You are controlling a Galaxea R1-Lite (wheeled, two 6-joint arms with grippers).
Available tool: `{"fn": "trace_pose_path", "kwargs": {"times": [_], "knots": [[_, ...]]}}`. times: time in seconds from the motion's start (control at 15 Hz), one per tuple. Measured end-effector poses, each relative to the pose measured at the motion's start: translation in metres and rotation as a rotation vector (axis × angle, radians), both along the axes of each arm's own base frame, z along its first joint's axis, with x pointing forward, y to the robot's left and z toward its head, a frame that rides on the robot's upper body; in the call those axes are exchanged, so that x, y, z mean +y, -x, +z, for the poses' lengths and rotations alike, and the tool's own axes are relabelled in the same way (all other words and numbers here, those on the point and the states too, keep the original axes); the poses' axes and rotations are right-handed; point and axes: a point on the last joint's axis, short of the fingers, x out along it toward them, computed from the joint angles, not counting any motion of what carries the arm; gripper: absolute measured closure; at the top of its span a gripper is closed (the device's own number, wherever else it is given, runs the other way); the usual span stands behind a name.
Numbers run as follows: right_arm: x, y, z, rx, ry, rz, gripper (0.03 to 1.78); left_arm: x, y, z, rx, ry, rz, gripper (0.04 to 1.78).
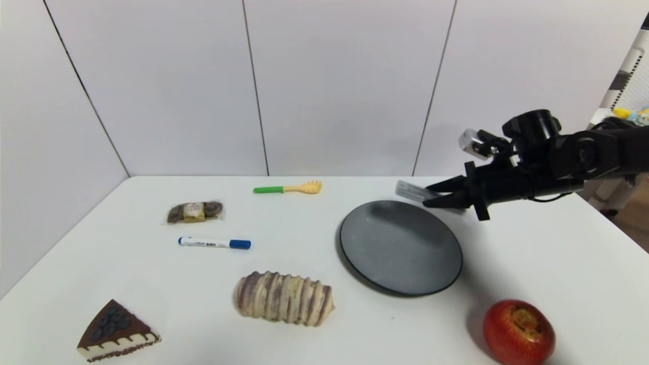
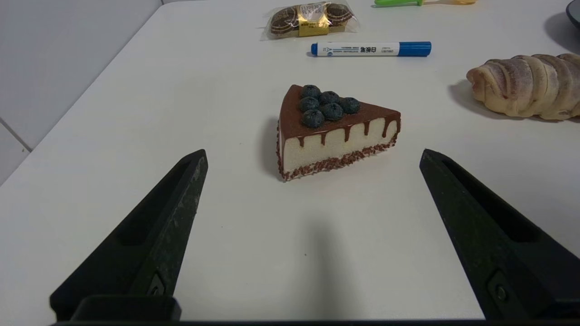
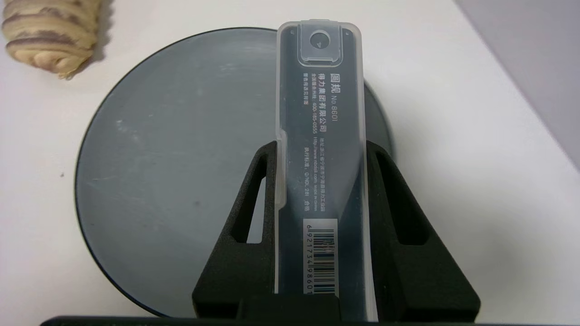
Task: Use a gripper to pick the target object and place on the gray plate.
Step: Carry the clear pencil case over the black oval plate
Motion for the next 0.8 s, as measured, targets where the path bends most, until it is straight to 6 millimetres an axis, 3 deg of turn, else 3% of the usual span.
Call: {"fn": "trace_pose_path", "kwargs": {"times": [0.2, 0.53, 0.8], "knots": [[0.026, 0.013, -0.017, -0.027, 0.010, 0.073, 1.24, 0.000, 0.000, 0.000, 0.000, -0.001, 0.000, 0.13], [0.048, 0.019, -0.042, 0.003, 0.041, 0.145, 1.24, 0.000, 0.000, 0.000, 0.000, 0.000, 0.000, 0.13], [0.052, 0.013, -0.059, 0.015, 0.094, 0.137, 0.82, 0.000, 0.000, 0.000, 0.000, 0.000, 0.000, 0.13]]}}
